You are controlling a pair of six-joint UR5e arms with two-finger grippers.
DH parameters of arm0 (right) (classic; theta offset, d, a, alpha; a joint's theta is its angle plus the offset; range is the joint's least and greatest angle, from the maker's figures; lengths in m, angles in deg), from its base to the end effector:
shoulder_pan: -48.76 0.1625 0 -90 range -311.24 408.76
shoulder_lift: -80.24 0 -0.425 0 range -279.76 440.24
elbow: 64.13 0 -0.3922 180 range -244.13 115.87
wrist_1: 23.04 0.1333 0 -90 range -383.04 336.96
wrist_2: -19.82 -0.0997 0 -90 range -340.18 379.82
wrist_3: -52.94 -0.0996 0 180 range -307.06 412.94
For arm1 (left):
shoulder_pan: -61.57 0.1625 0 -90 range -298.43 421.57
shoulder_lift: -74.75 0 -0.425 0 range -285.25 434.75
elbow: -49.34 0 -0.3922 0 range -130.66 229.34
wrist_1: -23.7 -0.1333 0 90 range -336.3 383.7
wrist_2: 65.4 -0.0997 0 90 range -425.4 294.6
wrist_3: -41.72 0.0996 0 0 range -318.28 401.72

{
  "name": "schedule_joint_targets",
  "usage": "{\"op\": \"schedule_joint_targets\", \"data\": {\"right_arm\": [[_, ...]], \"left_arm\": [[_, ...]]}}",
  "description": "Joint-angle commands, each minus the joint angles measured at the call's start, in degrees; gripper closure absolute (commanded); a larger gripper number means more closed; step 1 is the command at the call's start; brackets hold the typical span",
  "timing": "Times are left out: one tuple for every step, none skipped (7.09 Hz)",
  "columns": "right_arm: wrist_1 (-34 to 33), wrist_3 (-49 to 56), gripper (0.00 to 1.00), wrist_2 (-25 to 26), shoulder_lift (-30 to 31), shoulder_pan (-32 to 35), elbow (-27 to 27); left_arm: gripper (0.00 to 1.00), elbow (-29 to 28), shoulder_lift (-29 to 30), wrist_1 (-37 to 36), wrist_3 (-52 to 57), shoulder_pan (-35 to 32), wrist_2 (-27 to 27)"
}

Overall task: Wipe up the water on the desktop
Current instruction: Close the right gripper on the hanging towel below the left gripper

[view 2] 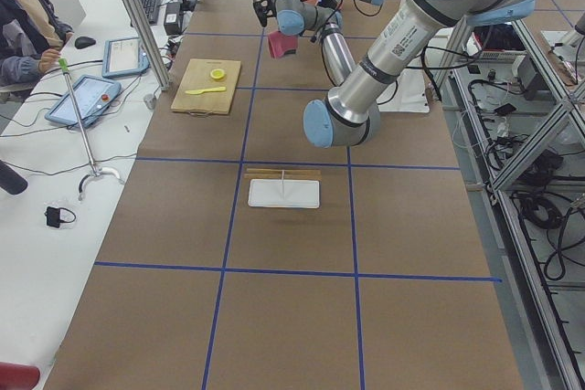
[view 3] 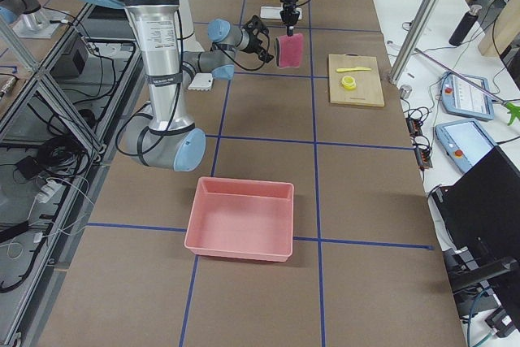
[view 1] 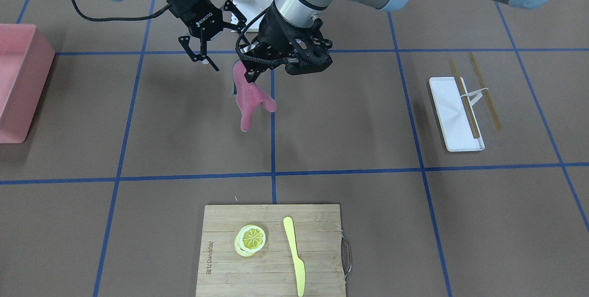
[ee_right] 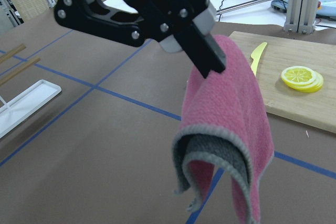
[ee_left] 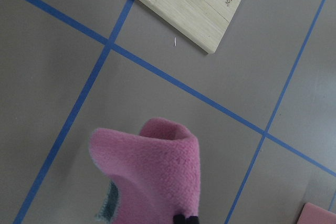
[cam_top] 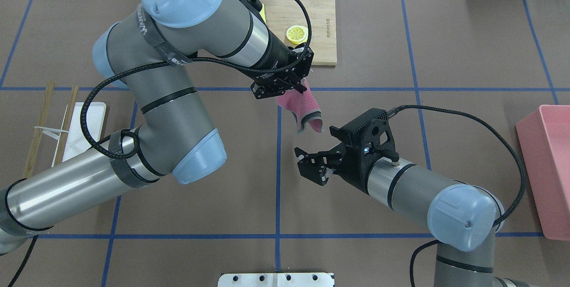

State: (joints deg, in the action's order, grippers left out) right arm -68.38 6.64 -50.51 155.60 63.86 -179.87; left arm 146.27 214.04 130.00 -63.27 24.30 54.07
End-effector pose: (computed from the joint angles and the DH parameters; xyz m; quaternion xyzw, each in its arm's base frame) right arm -0.4472 -0.2935 0.2284 0.4366 -0.5184 -0.0675 0.7322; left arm 0.4685 -0.4625 0.0447 -0.0907 0.6008 -0.2084 0.7664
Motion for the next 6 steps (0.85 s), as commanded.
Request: {"op": "schedule_joint_targets", "data": {"right_arm": [[0.1,1.8,0.05,3.8,-0.6,-0.3,0.2],[0.1,2.4,0.05,4.9,-0.6,-0.2,0.3],[0.1,2.5,0.05,6.4,-0.7,-0.2,0.5],[0.2,2.4,0.05,6.8,-0.7,-0.2,1.0],[0.3,2.4,0.05,6.7,-2.0,-0.1,2.0],[0.3,1.7,0.08,6.6,-2.5,-0.1,2.7]], "left_arm": [[1.00,0.8,-0.4,0.1,-1.5,0.6,-0.1],[1.00,0.9,-0.4,0.1,-1.5,0.8,-0.1],[1.00,1.2,-0.4,0.1,-1.7,1.3,-0.1],[1.00,1.8,-0.4,0.0,-1.7,1.9,-0.1],[1.00,2.0,-0.4,0.0,-1.7,2.5,-0.1],[1.00,1.9,-0.2,0.0,-1.8,2.5,-0.1]]}}
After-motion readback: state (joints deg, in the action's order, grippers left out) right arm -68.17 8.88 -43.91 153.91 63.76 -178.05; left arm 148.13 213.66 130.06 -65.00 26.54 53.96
